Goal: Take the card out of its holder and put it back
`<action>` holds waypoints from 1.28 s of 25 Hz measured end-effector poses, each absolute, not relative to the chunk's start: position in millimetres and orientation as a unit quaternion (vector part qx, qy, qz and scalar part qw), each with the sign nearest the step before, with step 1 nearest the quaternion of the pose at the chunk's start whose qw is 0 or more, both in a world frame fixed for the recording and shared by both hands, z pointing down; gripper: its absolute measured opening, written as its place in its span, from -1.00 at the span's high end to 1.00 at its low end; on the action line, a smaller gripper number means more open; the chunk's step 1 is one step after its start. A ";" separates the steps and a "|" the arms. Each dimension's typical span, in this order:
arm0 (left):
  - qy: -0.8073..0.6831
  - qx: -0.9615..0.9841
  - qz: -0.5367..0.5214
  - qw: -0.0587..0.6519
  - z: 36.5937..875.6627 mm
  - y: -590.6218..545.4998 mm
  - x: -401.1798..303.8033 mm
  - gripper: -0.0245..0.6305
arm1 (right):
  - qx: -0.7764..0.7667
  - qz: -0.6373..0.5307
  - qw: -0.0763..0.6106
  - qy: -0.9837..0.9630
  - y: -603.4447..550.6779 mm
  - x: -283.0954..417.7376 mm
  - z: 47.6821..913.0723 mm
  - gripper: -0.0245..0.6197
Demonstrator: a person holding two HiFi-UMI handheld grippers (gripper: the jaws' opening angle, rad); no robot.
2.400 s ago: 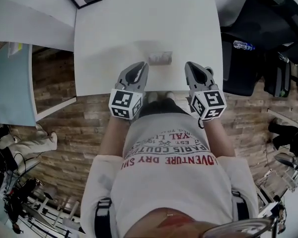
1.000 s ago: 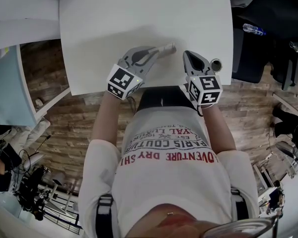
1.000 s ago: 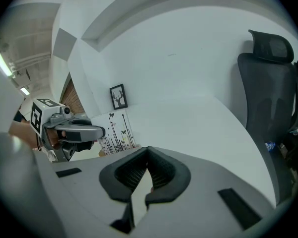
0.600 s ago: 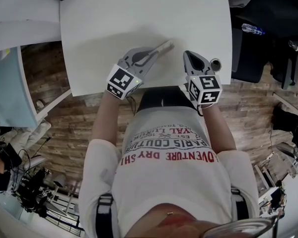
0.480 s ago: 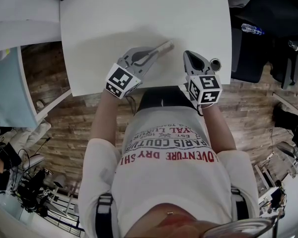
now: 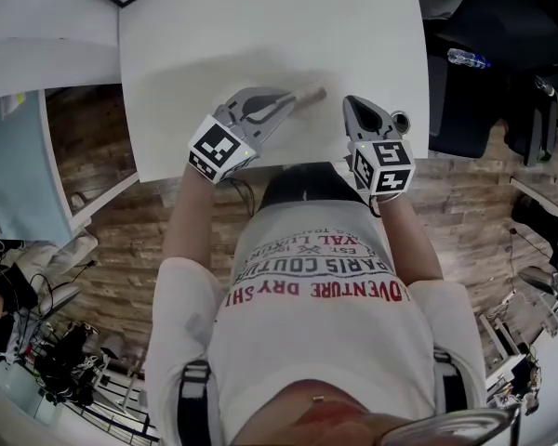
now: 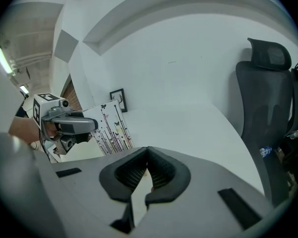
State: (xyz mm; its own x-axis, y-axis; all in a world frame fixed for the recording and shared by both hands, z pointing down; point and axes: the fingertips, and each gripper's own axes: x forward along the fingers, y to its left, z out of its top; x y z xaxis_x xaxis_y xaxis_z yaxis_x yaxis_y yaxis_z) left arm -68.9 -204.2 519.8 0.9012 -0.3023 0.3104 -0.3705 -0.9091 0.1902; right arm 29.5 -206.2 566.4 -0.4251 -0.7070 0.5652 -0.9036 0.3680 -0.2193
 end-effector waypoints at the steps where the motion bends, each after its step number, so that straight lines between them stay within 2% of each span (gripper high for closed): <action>1: -0.176 0.967 0.135 0.122 516.7 -203.6 -69.6 0.81 | 0.500 0.254 0.191 -0.806 -206.2 29.4 563.9 0.86; 11: -0.212 0.968 0.097 0.090 463.2 -202.5 -74.6 0.81 | 0.497 0.224 0.173 -0.820 -210.4 27.5 531.5 0.86; 25: -0.382 0.924 0.003 0.009 364.1 -214.1 -92.0 0.81 | 0.487 0.146 0.110 -0.854 -231.8 20.3 452.0 0.86; 32: -0.452 0.892 0.007 0.016 357.7 -213.1 -108.2 0.81 | 0.484 0.125 0.089 -0.862 -231.8 19.9 427.5 0.86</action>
State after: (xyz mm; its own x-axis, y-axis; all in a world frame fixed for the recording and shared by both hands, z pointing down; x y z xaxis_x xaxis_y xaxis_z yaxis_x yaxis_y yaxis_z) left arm -108.2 -213.1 357.7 0.5907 -0.8065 0.0269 -0.8069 -0.5903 0.0213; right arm 19.9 -231.8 427.5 -0.5159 -0.8113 0.2751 -0.8560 0.5004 -0.1298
